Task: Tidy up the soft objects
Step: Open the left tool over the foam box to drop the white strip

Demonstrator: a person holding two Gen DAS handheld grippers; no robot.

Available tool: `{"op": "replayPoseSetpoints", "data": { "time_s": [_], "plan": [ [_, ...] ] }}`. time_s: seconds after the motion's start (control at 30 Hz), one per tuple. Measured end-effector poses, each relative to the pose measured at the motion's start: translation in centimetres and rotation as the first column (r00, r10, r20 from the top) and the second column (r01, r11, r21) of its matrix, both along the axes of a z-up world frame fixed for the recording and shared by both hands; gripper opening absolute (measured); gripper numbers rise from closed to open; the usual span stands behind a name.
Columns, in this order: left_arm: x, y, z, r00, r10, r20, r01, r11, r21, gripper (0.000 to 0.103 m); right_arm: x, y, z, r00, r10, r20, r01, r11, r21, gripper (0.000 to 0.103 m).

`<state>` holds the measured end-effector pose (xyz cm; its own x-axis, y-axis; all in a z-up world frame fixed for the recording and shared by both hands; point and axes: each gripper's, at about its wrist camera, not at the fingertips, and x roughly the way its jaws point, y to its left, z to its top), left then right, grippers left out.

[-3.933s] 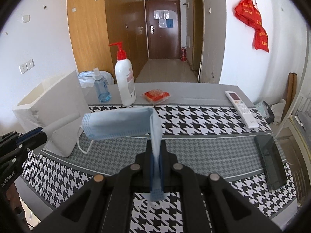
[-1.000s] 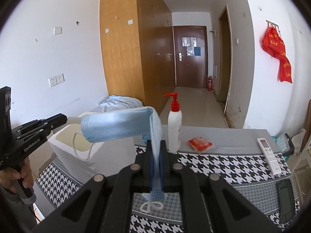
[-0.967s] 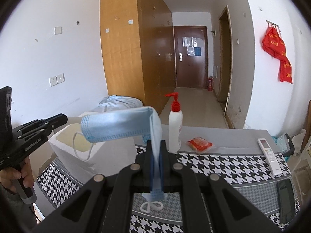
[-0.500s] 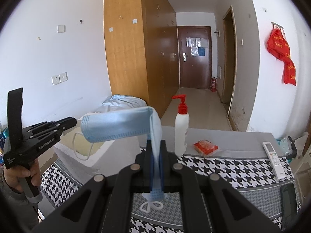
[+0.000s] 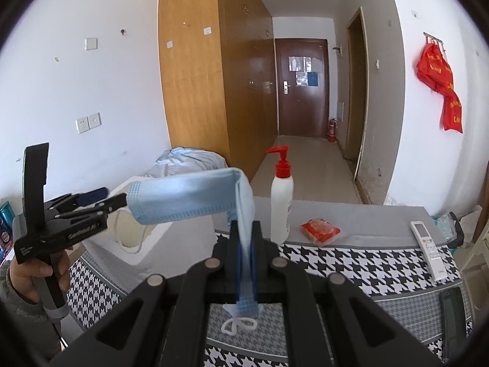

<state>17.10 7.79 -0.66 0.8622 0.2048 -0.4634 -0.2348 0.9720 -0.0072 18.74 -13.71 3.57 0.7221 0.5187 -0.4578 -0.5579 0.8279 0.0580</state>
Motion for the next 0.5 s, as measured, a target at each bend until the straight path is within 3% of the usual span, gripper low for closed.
{"op": "replayPoseSetpoints", "data": {
  "time_s": [0.13, 0.5],
  "plan": [
    [-0.5, 0.3, 0.3, 1.0, 0.001, 0.02, -0.001, 1.0, -0.013, 0.088, 0.1, 0.3, 0.1, 1.0, -0.007, -0.005, 0.007, 1.0, 0.001, 0.008],
    [-2.3, 1.3, 0.8, 0.998, 0.036, 0.046, -0.037, 0.999, 0.021, 0.101, 0.1, 2.2, 0.3, 1.0, 0.015, -0.013, -0.015, 1.0, -0.008, 0.008]
  ]
}}
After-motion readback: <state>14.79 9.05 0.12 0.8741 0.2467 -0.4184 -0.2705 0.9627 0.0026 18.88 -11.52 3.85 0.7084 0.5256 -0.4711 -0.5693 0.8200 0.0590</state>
